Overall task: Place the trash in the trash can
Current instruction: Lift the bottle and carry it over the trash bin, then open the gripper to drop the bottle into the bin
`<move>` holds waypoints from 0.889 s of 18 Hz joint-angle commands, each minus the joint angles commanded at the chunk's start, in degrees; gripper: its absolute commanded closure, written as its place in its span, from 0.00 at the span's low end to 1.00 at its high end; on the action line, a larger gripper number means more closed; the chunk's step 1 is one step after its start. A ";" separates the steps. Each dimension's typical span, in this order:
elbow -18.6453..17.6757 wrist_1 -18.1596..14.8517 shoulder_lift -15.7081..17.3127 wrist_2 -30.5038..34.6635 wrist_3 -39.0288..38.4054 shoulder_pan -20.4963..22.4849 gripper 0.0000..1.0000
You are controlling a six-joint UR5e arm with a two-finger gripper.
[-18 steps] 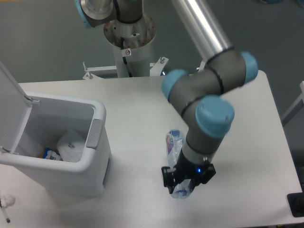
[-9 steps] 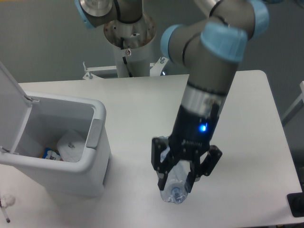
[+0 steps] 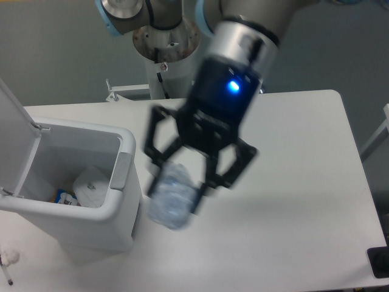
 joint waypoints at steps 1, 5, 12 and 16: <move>-2.54 1.84 1.48 0.00 0.17 -1.67 0.70; -7.56 3.35 4.04 0.09 3.77 -5.28 0.59; -13.54 3.44 5.80 0.53 7.73 -5.73 0.00; -14.60 3.26 5.54 2.28 7.65 -4.86 0.00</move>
